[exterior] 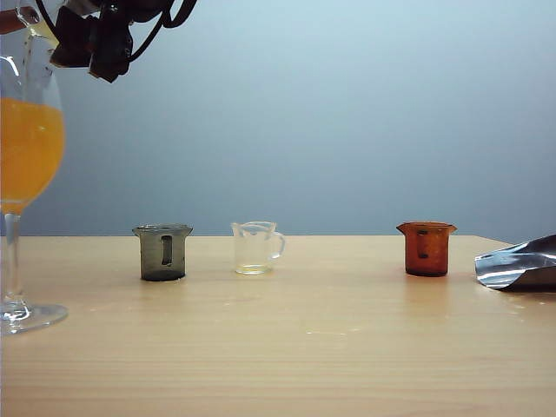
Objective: Pick up the third measuring cup from the left, pour the pineapple juice inside into the goblet, and finally put the measuring cup back in its original place.
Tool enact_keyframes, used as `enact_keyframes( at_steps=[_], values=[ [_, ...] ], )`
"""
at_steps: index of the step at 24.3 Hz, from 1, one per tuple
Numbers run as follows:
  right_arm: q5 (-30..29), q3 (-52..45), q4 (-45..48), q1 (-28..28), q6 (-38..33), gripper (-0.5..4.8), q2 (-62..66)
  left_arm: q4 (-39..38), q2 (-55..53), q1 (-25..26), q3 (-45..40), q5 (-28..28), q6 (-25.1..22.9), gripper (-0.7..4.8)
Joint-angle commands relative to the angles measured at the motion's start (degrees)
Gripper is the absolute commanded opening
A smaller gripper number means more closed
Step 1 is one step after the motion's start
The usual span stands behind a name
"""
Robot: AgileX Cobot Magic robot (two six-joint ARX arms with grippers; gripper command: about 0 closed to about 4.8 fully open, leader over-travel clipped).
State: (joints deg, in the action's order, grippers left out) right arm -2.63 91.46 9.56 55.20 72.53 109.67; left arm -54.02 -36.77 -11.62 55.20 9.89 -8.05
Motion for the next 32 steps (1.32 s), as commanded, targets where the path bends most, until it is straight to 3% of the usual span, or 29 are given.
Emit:
enact_keyframes(
  at_steps=[1, 7, 32],
  values=[
    [-0.1, 0.3, 1.9, 0.3, 1.4, 2.41, -0.6, 0.5, 0.1, 0.1, 0.3, 0.3, 0.1, -0.03],
    [-0.1, 0.3, 1.9, 0.3, 1.9, 2.41, -0.6, 0.5, 0.1, 0.1, 0.3, 0.3, 0.1, -0.03],
    [-0.1, 0.3, 2.3, 0.3, 14.8, 2.41, -0.6, 0.5, 0.1, 0.1, 0.3, 0.3, 0.1, -0.03]
  ],
)
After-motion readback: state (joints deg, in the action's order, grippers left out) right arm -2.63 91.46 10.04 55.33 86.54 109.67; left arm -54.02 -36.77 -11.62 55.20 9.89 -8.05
